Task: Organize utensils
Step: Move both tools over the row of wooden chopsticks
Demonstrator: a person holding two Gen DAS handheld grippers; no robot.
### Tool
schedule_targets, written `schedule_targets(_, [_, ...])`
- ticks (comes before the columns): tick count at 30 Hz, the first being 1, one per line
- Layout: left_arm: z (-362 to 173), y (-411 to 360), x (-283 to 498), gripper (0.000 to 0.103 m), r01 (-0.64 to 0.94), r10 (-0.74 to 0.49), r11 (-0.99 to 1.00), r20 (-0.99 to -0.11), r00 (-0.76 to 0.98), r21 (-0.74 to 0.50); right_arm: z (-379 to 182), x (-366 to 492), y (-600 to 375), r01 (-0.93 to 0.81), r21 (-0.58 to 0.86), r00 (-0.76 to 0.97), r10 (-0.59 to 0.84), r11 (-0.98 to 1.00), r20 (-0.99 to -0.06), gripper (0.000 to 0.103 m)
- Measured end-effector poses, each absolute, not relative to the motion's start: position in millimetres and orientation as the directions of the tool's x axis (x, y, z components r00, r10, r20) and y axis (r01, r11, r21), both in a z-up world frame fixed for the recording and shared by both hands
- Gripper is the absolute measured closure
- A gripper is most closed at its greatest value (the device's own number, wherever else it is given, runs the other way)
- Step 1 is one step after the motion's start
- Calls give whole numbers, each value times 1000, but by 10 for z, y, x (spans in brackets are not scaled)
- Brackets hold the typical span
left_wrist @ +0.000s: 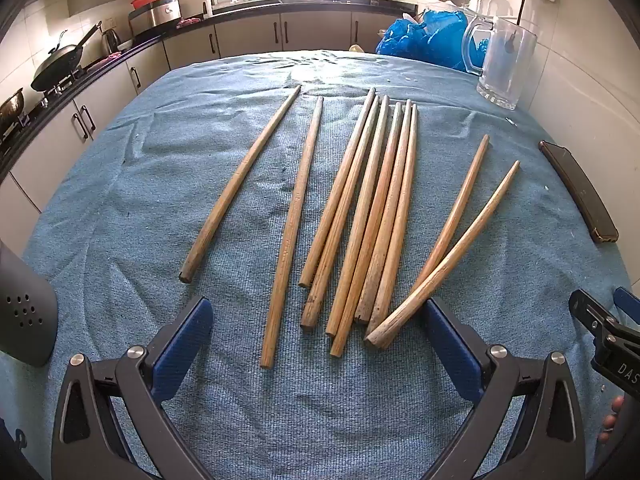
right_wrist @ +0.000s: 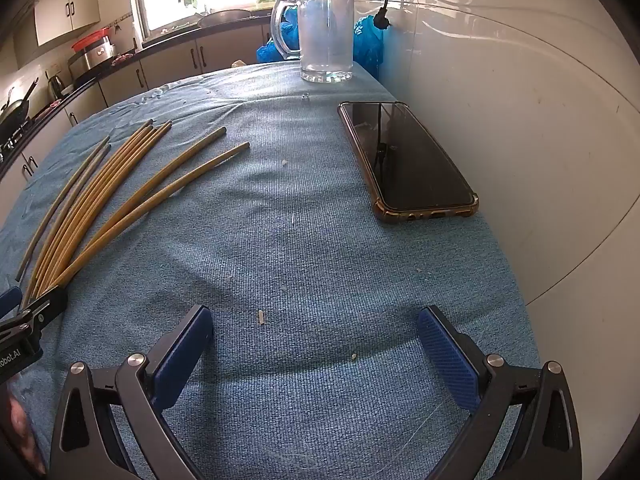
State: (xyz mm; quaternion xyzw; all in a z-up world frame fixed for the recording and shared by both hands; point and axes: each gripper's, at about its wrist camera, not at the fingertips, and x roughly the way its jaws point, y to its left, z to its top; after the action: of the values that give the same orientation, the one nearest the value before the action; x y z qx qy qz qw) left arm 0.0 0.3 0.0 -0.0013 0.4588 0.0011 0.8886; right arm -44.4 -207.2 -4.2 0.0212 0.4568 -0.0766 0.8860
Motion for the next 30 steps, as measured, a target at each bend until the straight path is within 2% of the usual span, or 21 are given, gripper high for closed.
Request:
schedule_targets(3, [3, -6, -1, 0, -2, 23, 1000, -813, 581, 28, -36, -442, -2060, 155, -25, 575, -110, 988, -811, 0])
schedule_targets(9, [88, 89, -138, 0, 47, -29, 999, -806, 591, -2, -37, -451, -2084, 158, -2, 574, -94, 987, -813, 0])
schedule_targets(20, [944, 387, -954, 0, 4, 18, 999, -638, 770, 33, 9, -523, -2030, 179, 12, 565, -93, 984, -820, 2])
schedule_targets(30, [1182, 548, -1341, 0, -7, 53, 996, -560, 827, 84, 609, -1185, -1671, 223, 30, 754, -153, 974, -639, 2])
